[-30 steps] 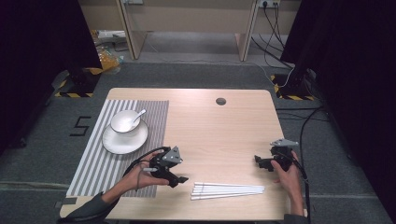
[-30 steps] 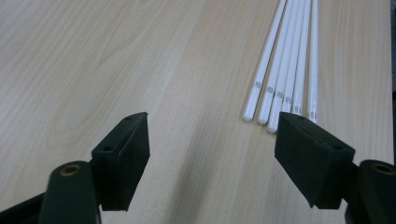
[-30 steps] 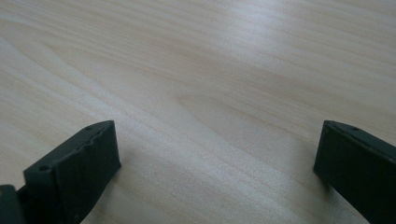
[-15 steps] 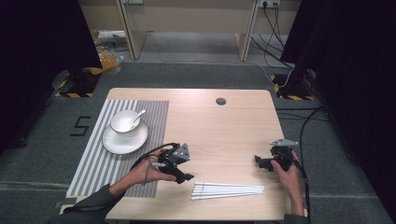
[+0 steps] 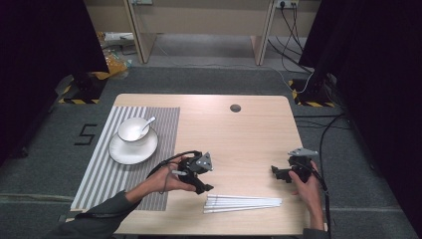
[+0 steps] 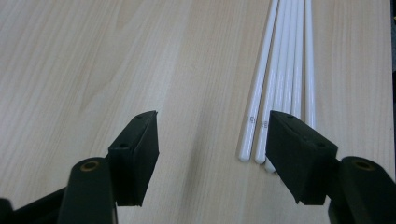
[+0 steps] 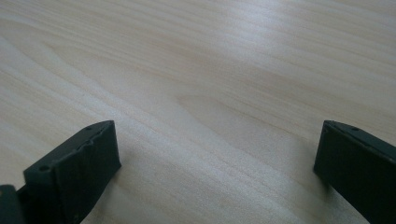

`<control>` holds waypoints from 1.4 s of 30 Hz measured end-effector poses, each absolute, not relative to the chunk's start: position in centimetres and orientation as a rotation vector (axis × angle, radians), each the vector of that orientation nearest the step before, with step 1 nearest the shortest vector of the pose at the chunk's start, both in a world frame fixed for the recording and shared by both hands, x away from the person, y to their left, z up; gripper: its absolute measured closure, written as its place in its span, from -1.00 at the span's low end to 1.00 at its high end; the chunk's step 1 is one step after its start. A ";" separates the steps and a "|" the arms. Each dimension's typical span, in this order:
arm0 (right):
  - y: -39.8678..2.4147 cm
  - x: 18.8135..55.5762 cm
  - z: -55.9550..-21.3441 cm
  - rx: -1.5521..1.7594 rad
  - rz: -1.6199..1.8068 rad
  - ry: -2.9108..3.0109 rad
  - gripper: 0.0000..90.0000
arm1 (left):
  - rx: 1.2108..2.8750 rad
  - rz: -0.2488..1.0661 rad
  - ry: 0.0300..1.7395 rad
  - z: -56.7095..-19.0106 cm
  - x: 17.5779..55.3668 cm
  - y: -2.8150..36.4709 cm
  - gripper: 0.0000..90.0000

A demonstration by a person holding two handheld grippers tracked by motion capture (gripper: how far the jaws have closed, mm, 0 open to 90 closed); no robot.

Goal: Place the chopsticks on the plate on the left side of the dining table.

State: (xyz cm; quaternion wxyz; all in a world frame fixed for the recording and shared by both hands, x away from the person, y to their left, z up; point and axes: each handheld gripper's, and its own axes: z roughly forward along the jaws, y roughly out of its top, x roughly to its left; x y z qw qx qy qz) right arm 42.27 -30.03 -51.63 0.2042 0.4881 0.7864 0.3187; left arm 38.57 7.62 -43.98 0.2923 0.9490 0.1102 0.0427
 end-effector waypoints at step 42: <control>-30.1 42.3 -51.6 1.355 0.889 2.197 -1.00 | 2.786 -0.021 0.022 -46.8 38.6 1.3 0.56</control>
